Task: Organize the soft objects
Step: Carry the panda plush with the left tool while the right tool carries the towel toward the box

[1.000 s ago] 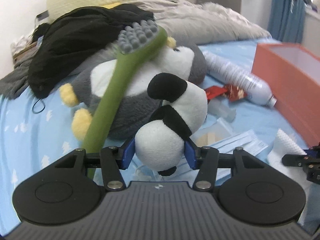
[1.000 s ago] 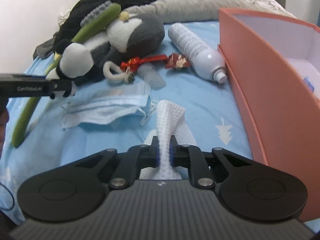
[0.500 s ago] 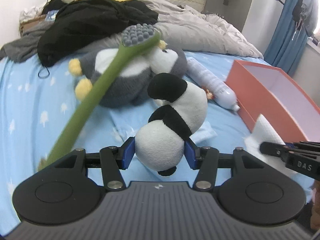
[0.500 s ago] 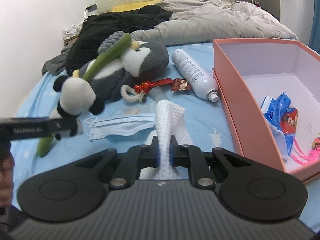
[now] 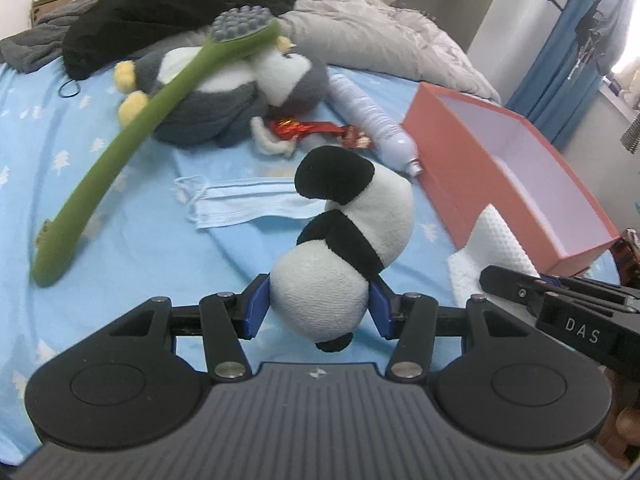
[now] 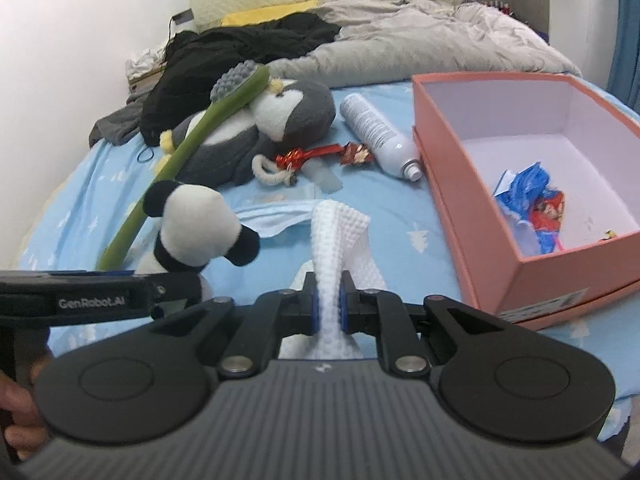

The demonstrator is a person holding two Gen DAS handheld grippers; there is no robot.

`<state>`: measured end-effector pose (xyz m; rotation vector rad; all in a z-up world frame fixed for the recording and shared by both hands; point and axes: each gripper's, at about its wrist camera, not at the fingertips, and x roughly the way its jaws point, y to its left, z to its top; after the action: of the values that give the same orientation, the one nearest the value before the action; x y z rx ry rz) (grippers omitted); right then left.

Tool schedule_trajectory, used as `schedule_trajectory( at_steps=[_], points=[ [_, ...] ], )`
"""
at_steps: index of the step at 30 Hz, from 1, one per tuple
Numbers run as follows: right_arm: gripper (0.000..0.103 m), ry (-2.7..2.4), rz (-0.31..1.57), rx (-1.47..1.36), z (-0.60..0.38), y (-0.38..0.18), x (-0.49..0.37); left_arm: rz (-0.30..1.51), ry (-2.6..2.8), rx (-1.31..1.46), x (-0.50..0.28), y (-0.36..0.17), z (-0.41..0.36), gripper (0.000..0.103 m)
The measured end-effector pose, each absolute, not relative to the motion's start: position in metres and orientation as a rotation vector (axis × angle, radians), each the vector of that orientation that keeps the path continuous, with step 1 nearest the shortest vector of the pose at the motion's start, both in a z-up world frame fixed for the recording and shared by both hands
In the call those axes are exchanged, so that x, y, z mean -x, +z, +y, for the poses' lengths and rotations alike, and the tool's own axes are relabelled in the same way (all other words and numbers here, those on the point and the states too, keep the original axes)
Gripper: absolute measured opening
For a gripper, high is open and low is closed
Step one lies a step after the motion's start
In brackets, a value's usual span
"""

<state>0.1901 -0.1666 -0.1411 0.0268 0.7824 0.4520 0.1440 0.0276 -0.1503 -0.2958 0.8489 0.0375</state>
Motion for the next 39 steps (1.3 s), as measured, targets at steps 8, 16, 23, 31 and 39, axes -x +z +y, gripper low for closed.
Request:
schedule_trajectory(
  at_steps=[8,16,23,31,39],
  points=[
    [0.014,0.414,0.679,-0.060,-0.194,-0.102,-0.201,0.788,-0.038,0.299,-0.172,-0.105,0.000,0.058],
    [0.014,0.368,0.555,-0.063,-0.227,-0.052,-0.224,0.716,-0.110,0.288,-0.209,-0.048,-0.034,0.058],
    [0.014,0.319,0.475,-0.074,-0.258,-0.013,-0.245,0.672,-0.186,0.289,-0.245,-0.007,-0.072,0.058],
    [0.014,0.226,0.529,-0.105,-0.306,-0.012,-0.281,0.707,-0.256,0.242,-0.297,0.000,-0.124,0.058],
    [0.014,0.121,0.679,-0.150,-0.355,-0.061,-0.322,0.848,-0.301,0.255,-0.352,-0.046,-0.155,0.058]
  ],
)
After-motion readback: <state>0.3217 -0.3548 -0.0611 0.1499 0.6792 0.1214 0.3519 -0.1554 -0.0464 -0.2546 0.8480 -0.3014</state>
